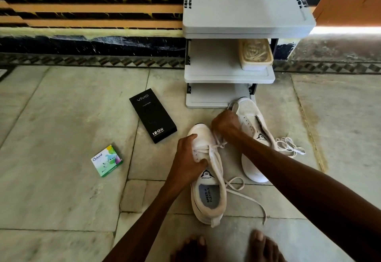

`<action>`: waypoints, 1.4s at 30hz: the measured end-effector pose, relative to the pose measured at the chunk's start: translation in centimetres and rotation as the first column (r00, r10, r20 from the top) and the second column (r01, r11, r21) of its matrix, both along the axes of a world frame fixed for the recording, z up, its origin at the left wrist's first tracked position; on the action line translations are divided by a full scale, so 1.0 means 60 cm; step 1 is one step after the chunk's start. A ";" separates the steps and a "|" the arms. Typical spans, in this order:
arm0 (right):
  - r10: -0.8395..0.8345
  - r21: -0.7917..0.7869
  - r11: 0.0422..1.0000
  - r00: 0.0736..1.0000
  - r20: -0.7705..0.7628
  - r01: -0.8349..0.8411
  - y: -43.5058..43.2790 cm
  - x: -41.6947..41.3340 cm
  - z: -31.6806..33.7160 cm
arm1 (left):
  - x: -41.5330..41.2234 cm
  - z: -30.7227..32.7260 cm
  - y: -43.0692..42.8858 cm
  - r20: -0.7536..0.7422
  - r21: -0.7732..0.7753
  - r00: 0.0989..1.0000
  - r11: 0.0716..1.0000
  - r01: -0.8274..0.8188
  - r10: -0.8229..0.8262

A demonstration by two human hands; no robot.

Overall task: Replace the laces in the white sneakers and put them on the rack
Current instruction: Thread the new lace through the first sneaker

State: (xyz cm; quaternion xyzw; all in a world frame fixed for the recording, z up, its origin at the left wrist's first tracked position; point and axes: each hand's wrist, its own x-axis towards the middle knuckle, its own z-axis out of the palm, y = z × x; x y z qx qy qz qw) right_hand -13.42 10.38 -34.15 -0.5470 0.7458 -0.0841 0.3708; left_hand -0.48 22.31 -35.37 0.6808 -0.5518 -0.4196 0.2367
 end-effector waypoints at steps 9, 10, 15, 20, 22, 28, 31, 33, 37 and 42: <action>0.480 -0.313 0.843 0.874 0.072 -0.438 0.092 -0.003 0.071 | 0.011 0.009 0.007 0.142 0.042 0.970 0.978 -0.203 0.196; 0.539 -0.321 0.800 0.842 0.011 -0.507 0.106 -0.007 0.072 | 0.013 0.012 0.009 0.147 0.032 0.969 0.979 -0.203 0.197; 0.596 -0.207 0.762 0.789 -0.150 -0.614 0.157 -0.018 0.055 | 0.021 0.017 0.011 0.072 0.044 0.976 0.977 -0.207 0.203; 0.485 -0.194 0.838 0.860 -0.162 -0.509 0.163 -0.002 0.034 | 0.029 0.014 0.009 -0.052 0.126 0.965 0.961 -0.247 0.255; 0.484 -0.202 0.835 0.858 -0.171 -0.512 0.157 0.004 0.026 | 0.033 0.017 0.008 -0.098 0.159 0.960 0.957 -0.244 0.261; 0.565 -0.142 0.772 0.771 -0.294 -0.619 0.151 0.021 0.039 | 0.045 0.015 0.009 -0.290 0.269 0.909 0.937 -0.221 0.298; 0.599 -0.121 0.712 0.688 -0.411 -0.692 0.156 0.029 0.045 | 0.046 0.014 0.008 -0.308 0.280 0.903 0.936 -0.214 0.299; 0.608 -0.122 0.679 0.648 -0.459 -0.724 0.160 0.036 0.044 | 0.045 0.013 0.009 -0.306 0.279 0.904 0.936 -0.213 0.297; 0.621 -0.098 0.643 0.591 -0.515 -0.760 0.165 0.044 0.043 | 0.045 0.015 0.010 -0.308 0.279 0.904 0.937 -0.211 0.295; 0.602 -0.131 0.646 0.608 -0.519 -0.752 0.168 0.047 0.037 | 0.046 0.018 0.007 -0.325 0.315 0.894 0.926 -0.206 0.309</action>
